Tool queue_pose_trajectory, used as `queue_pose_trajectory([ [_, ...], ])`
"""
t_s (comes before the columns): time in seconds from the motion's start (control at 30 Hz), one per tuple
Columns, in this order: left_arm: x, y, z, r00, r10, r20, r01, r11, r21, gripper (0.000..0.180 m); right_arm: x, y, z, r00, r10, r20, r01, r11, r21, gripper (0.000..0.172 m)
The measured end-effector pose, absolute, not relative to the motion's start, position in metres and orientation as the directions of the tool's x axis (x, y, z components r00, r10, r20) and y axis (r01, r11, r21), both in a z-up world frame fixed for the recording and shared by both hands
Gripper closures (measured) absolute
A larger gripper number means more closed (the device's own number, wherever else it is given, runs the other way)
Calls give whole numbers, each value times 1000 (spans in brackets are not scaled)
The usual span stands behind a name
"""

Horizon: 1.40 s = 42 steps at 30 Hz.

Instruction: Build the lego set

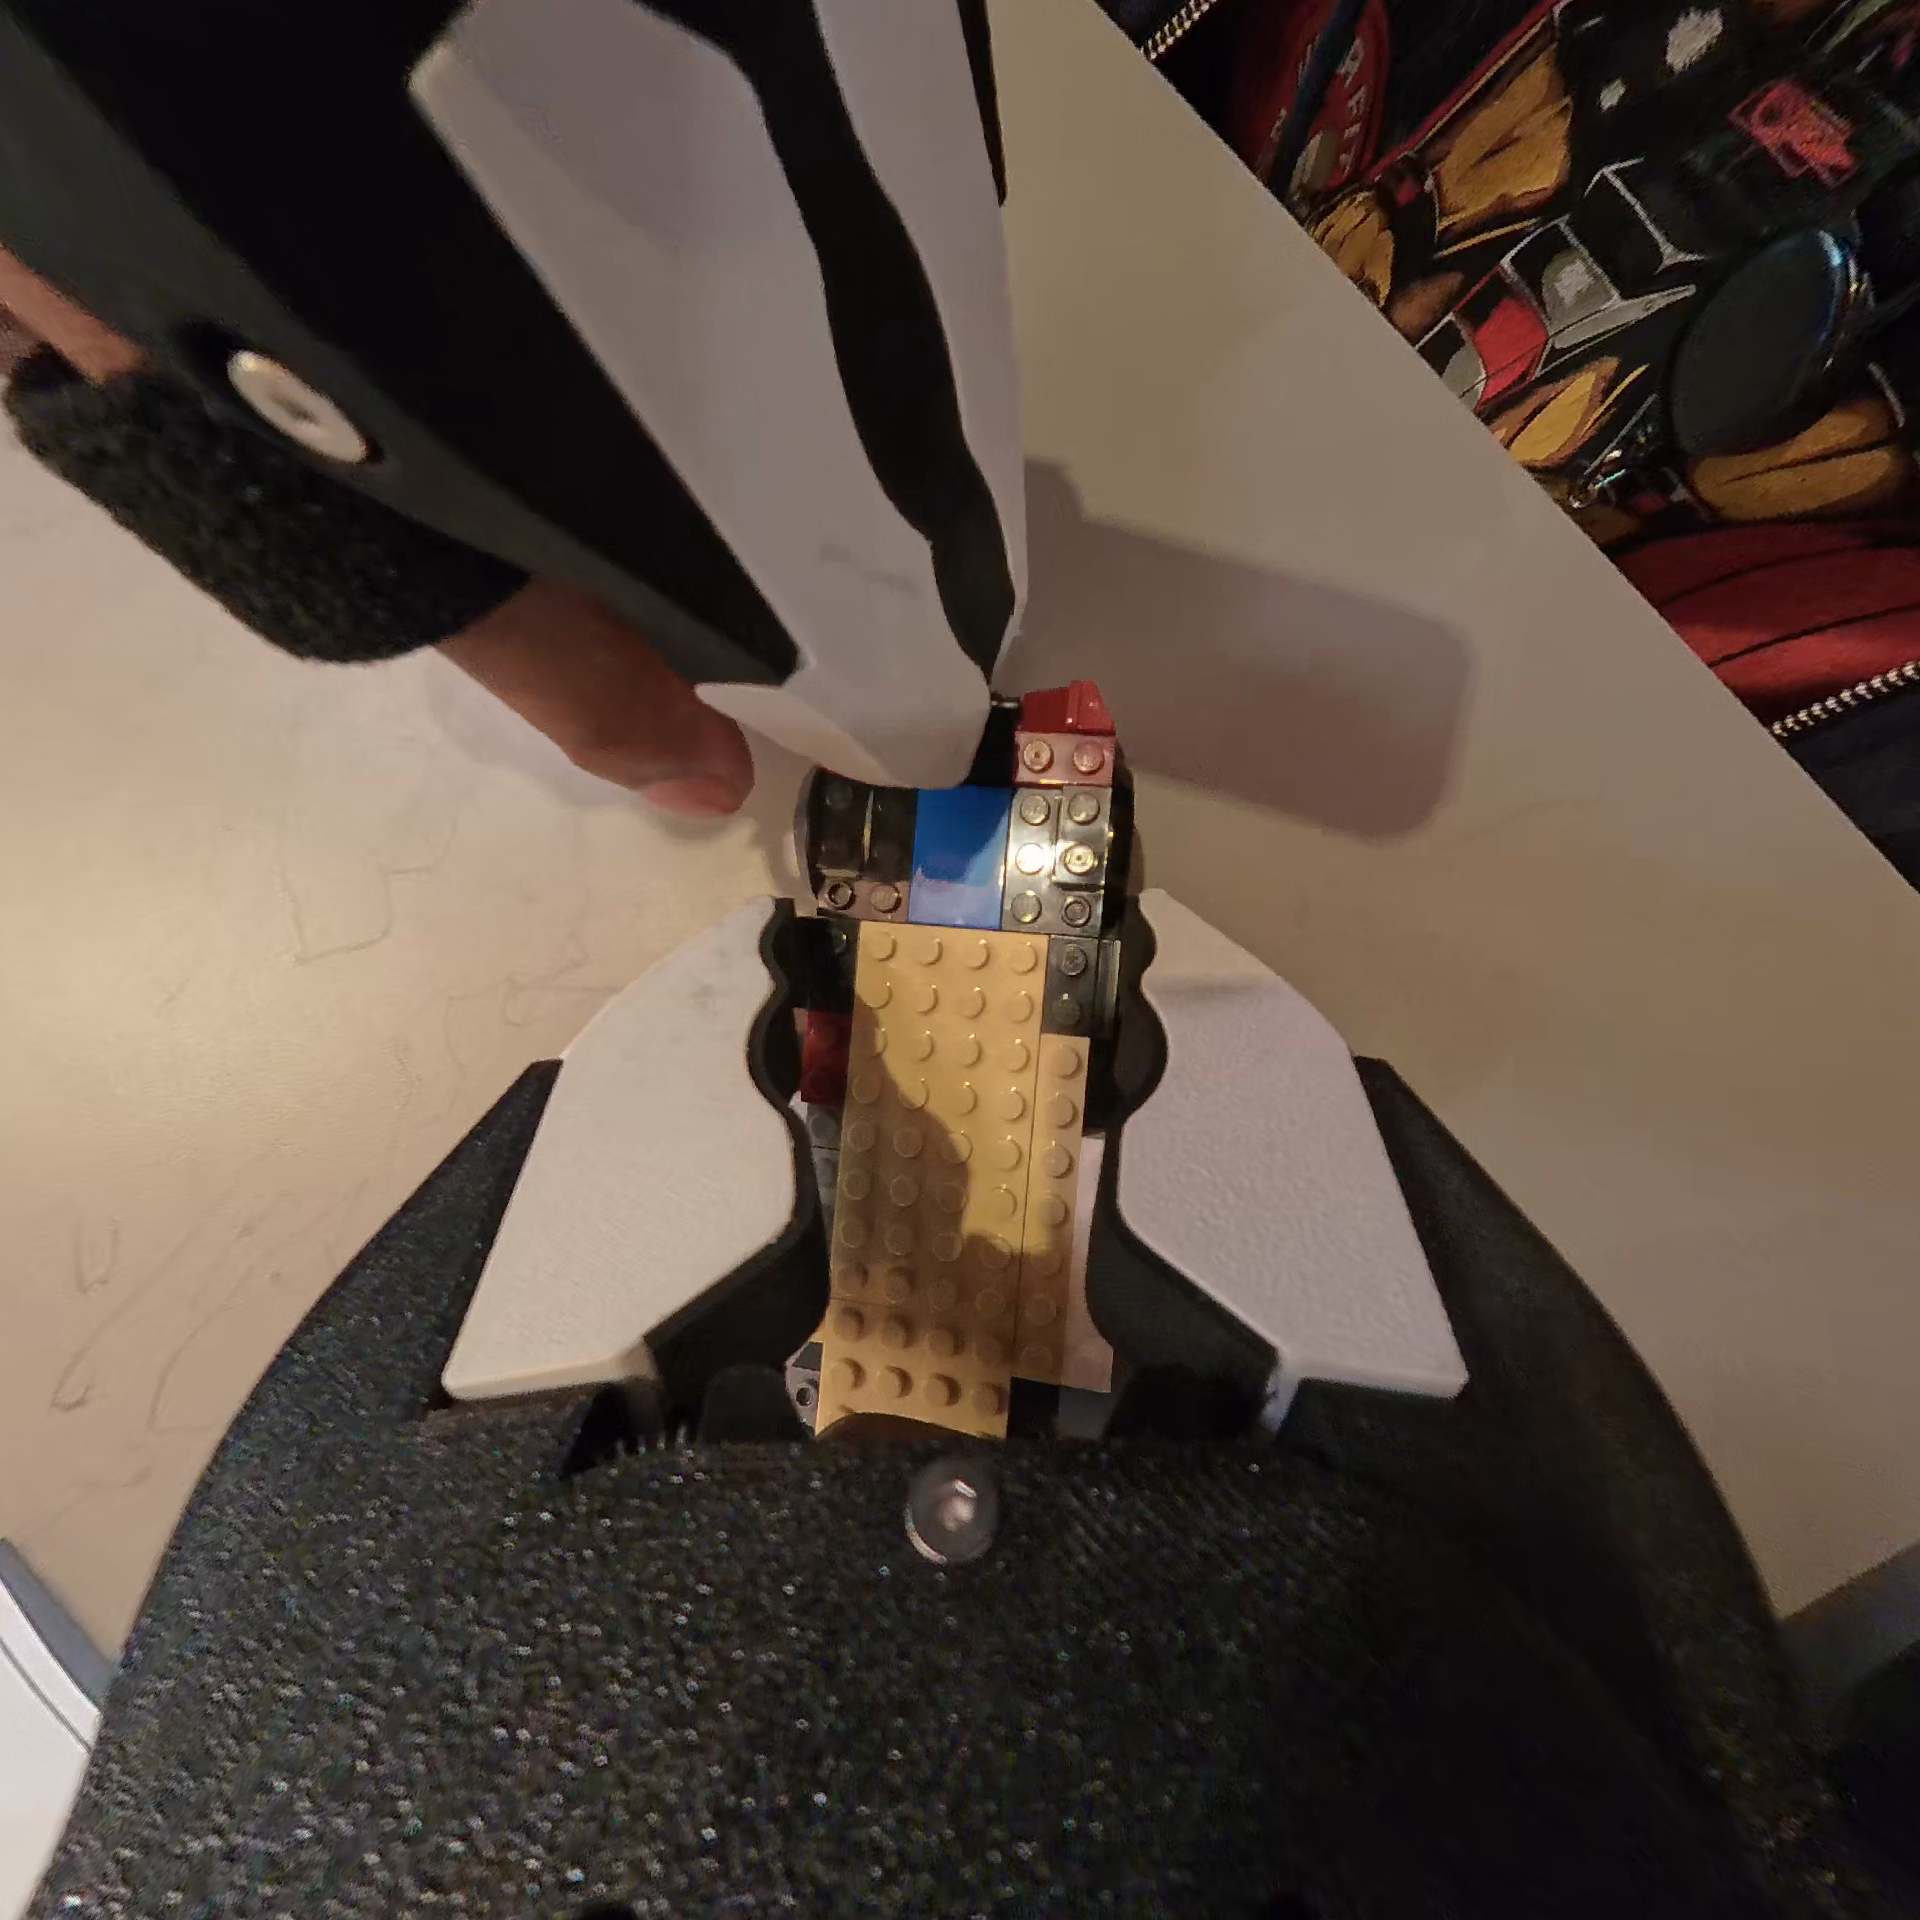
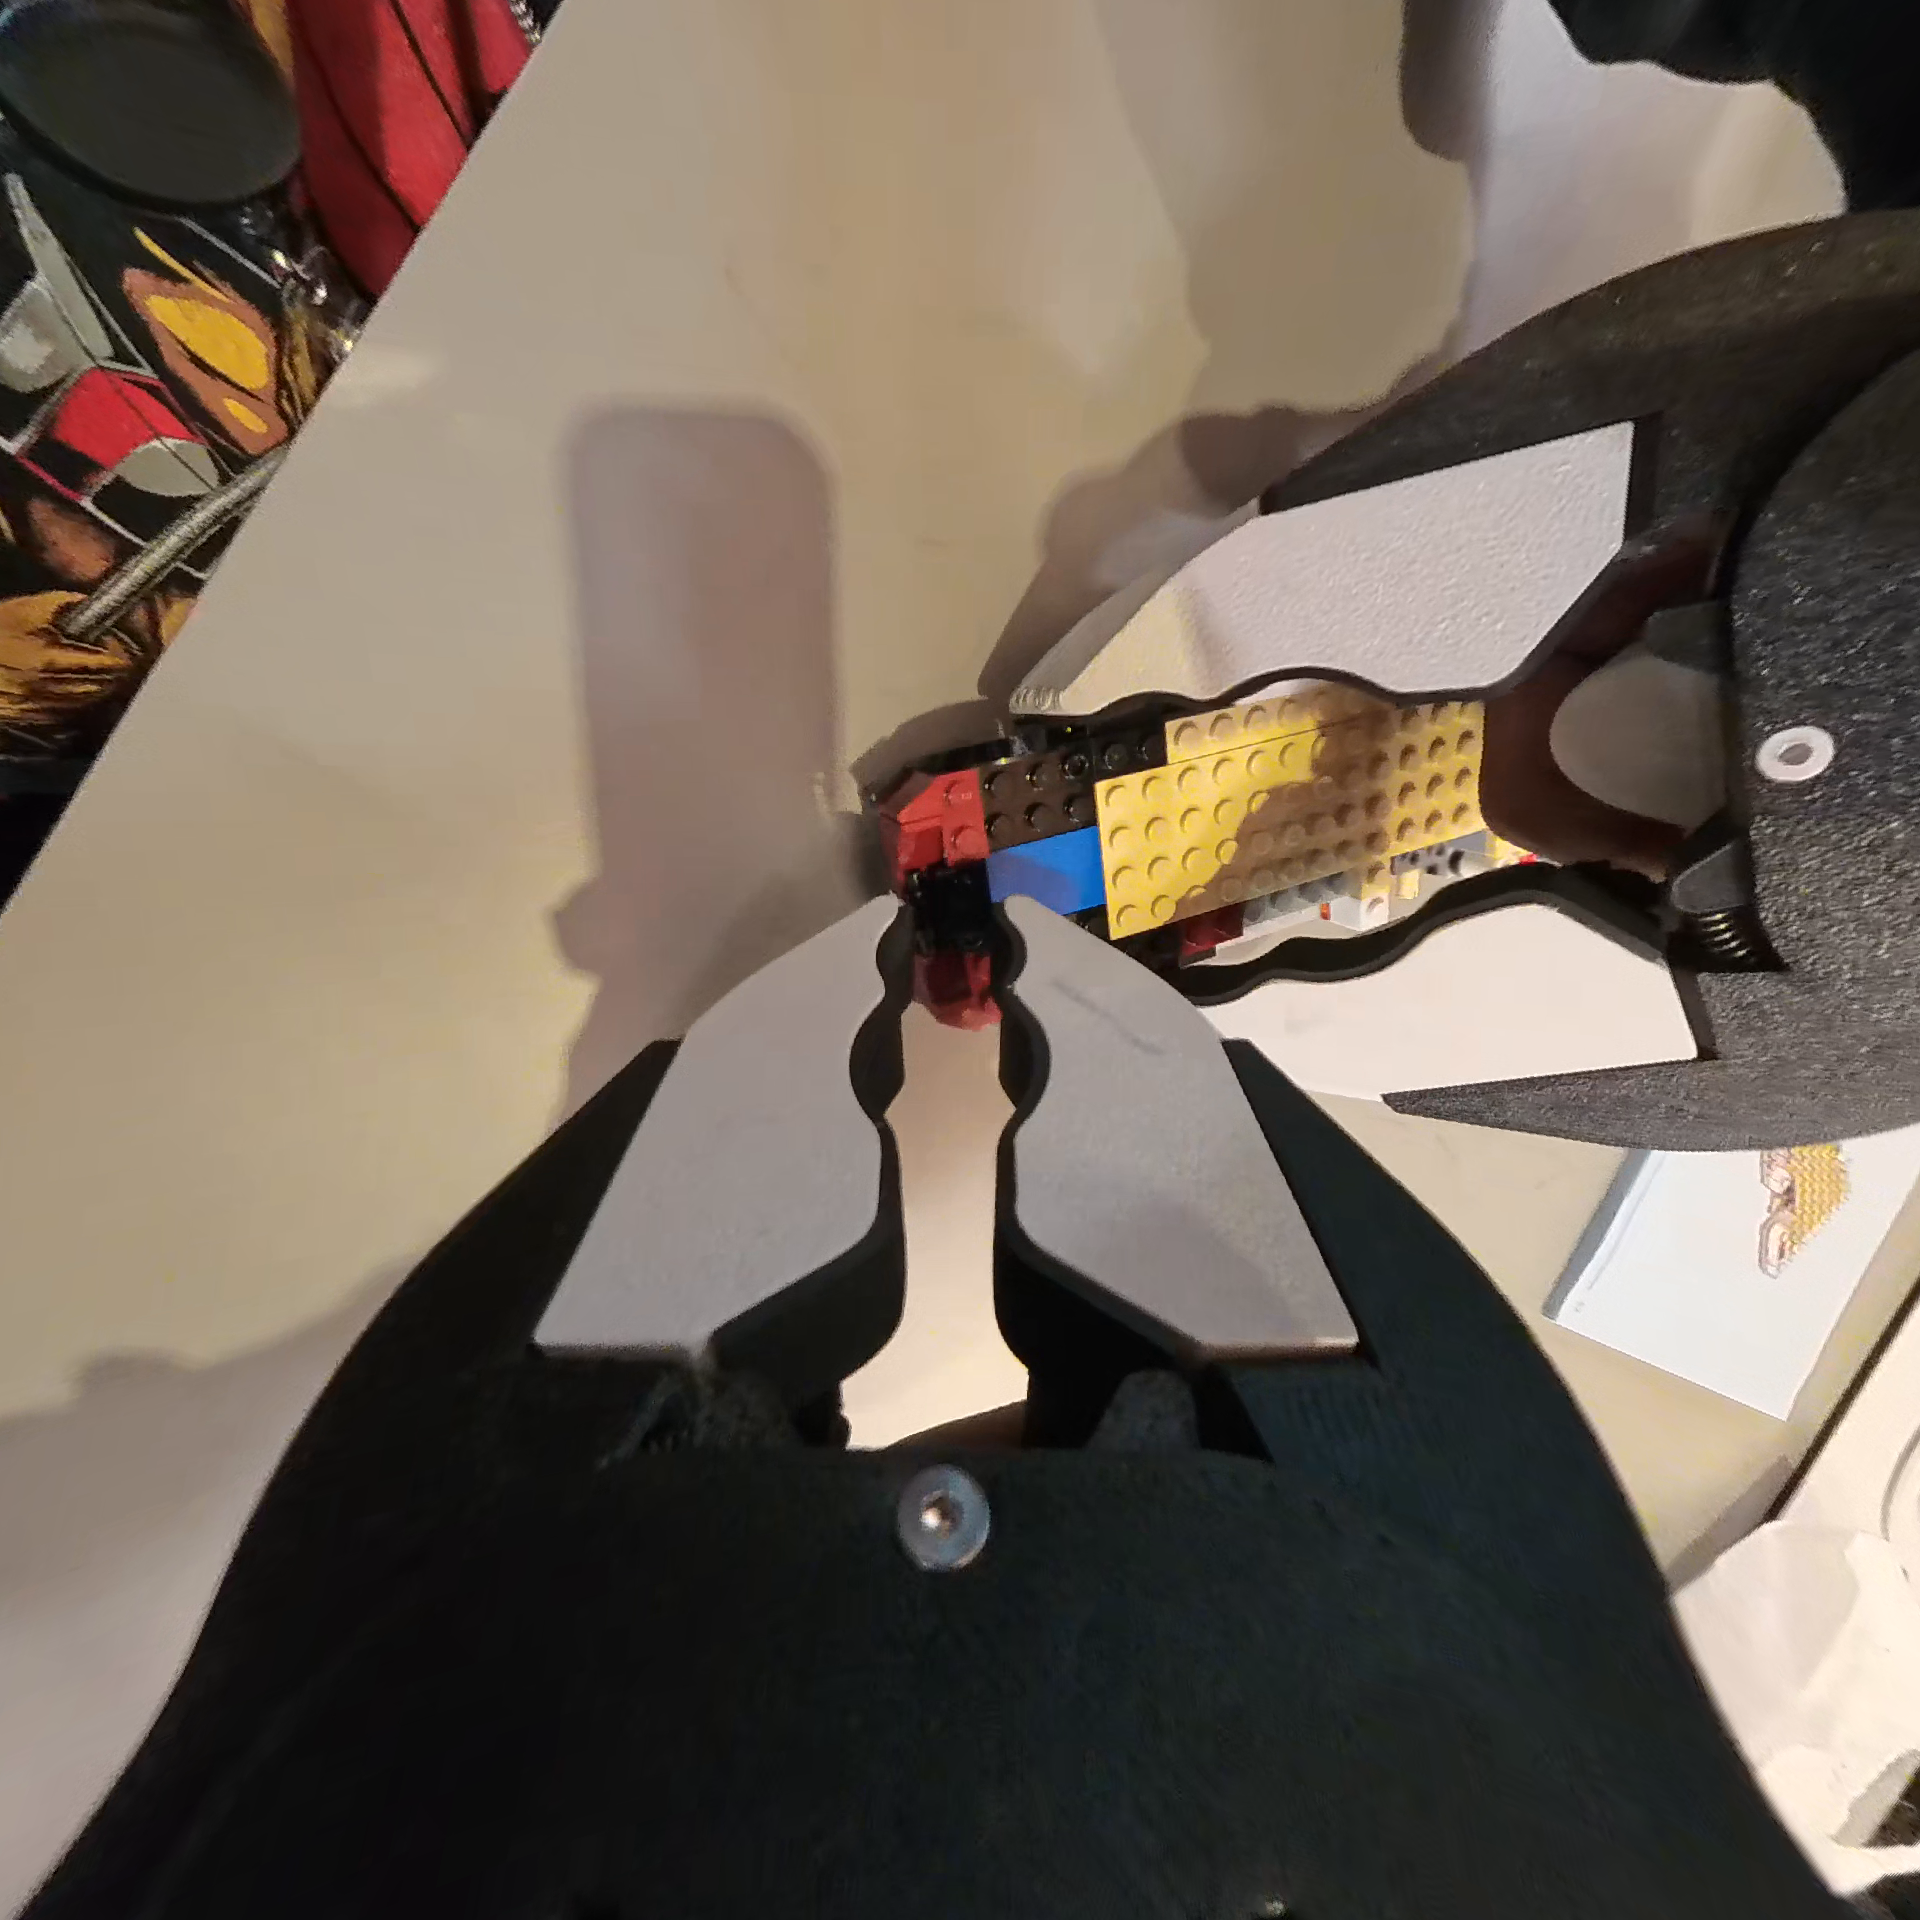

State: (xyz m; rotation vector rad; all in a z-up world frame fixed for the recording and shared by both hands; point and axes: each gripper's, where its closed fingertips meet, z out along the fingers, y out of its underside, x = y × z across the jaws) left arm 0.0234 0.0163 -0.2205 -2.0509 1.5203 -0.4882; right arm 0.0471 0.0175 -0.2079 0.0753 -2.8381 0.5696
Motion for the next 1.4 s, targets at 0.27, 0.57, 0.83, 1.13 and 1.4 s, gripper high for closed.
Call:
queue_pose_trajectory([
  [0.27, 22, 16, -219, 302, -953, -25, -755, -223, -617, 121, 47, 17, -207, -975, 16, 223, -76, 915, -396, 158],
  [0.57, 15, 18, -213, 327, -945, -25, -725, -233, -648, 121, 42, 24, -192, -842, 67, 535, -178, 902, -393, 138],
  [0.83, 10, 19, -203, 348, -937, -29, -685, -233, -690, 122, 37, 18, -187, -583, 14, 813, -313, 919, -240, 131],
  [1.13, 13, 17, -198, 340, -940, -27, -665, -220, -714, 122, 20, 18, -188, -441, -59, 896, -328, 939, -99, 137],
  [1.4, 12, 16, -193, 359, -933, -11, -632, -234, -739, 121, 16, 17, -186, -486, -71, 871, -324, 940, -104, 144],
])
